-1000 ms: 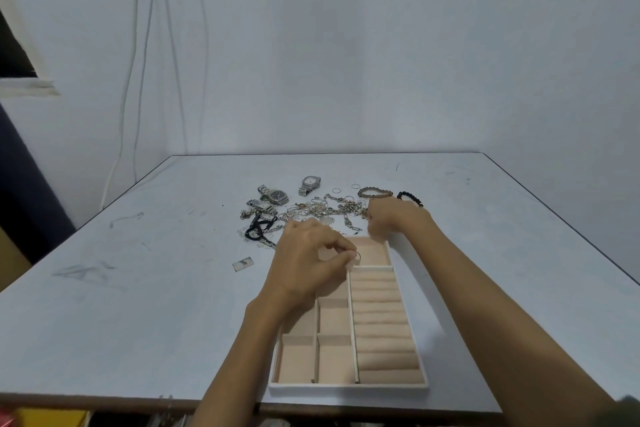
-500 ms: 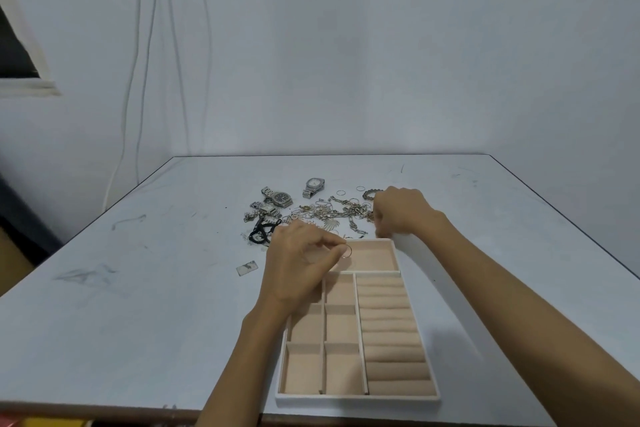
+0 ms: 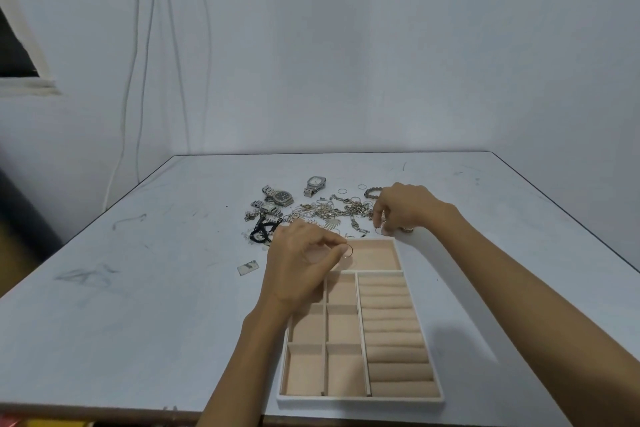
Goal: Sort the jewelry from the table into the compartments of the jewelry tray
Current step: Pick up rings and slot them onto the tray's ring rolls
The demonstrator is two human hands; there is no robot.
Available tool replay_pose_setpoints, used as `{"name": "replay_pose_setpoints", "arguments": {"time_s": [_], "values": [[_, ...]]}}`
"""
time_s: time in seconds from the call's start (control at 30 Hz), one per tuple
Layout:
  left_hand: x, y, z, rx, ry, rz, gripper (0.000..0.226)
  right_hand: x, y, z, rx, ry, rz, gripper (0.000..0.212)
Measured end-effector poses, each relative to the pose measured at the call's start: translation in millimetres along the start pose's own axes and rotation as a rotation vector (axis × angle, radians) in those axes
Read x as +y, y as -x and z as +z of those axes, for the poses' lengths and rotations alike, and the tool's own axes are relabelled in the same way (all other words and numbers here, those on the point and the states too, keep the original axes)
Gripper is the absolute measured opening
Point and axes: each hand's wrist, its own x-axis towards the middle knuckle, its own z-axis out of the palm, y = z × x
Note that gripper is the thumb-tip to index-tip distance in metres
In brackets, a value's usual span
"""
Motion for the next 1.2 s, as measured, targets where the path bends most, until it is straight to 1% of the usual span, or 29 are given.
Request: {"name": "replay_pose_setpoints", "arguments": {"time_s": [0.2, 0.3, 0.37, 0.47, 0.53, 0.57, 0.67, 0.77, 0.87, 0.97, 1.03, 1.2], "values": [[1, 2, 0, -0.020, 0.002, -0.030, 0.005, -3, 0, -7, -0.158, 0.000, -0.021, 0.016], [1, 2, 0, -0.026, 0.008, -0.036, 0.006, -3, -1, -10, -0.168, -0.008, -0.027, 0.015], [1, 1, 0, -0.028, 0.010, -0.038, 0.004, -1, -2, -7, -0.111, -0.046, -0.024, 0.014], [0, 1, 1, -0.037, 0.002, -0.022, 0.004, 5, -2, 2, -0.007, -0.103, -0.050, 0.019], [0, 0, 1, -0.044, -0.008, -0.011, 0.003, 10, 4, 8, 0.089, -0.187, -0.071, 0.019], [0, 0, 1, -0.047, -0.010, -0.009, 0.003, 13, 8, 10, 0.151, -0.263, -0.073, 0.019], [0, 0, 1, -0.045, -0.008, -0.001, 0.004, 12, 30, 15, 0.328, -0.596, -0.043, 0.017], [2, 1, -1, -0.044, -0.005, 0.002, 0.005, 0, 65, 19, 0.438, -0.821, -0.070, 0.014], [3, 1, -1, -0.037, 0.001, -0.002, 0.005, -9, 98, 30, 0.446, -0.952, -0.107, 0.009], [4, 2, -1, -0.035, 0.001, 0.004, 0.005, -15, 121, 43, 0.428, -1.040, -0.108, 0.011], [5, 2, -2, -0.033, 0.005, 0.007, 0.005, -16, 129, 50, 0.423, -1.040, -0.101, 0.013], [4, 4, -2, -0.030, 0.015, 0.007, 0.004, -15, 129, 59, 0.407, -0.952, -0.071, 0.014]]}}
